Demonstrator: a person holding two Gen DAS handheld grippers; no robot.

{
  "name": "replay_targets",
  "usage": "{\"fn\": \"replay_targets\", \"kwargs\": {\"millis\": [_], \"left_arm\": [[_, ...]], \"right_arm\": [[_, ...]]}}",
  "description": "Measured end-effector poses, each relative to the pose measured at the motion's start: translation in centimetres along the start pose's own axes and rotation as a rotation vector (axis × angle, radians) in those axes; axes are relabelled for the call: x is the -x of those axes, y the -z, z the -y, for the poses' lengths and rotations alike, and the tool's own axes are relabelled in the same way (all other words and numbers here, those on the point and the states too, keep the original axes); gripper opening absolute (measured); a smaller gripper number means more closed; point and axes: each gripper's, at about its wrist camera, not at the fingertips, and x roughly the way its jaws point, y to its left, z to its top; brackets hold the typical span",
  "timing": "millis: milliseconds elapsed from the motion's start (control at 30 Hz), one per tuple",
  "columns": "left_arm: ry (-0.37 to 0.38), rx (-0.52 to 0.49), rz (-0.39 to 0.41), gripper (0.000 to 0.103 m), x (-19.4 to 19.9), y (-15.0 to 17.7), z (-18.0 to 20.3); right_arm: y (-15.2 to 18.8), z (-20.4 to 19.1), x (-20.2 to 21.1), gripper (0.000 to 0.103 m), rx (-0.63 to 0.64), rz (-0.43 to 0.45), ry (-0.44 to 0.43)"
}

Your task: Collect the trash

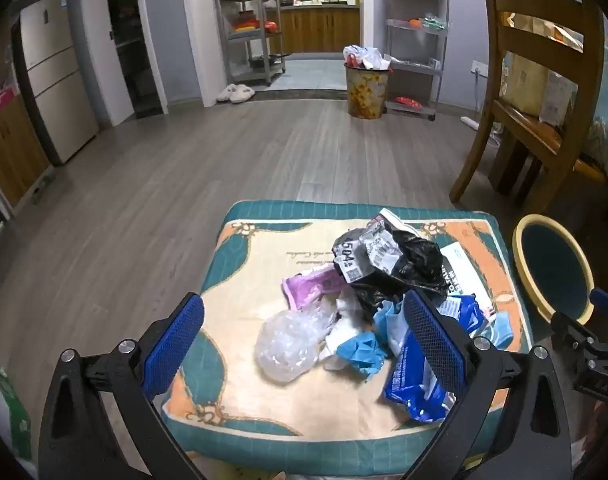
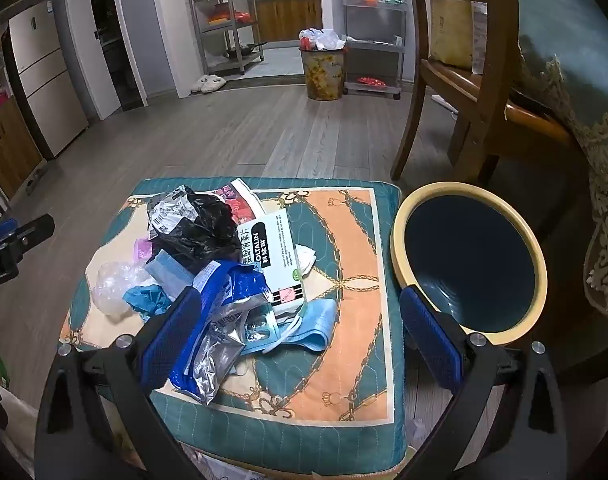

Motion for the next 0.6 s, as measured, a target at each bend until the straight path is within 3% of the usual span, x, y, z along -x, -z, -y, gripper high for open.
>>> {"fn": "replay_targets", "kwargs": {"millis": [600], "left_arm": [[-0.013, -0.005, -0.014, 0.099, -0.8, 0.26, -0.22]], "right_arm": [[-0.13, 0.06, -0.19, 0.097, -0.017, -0.014, -0.001]]}}
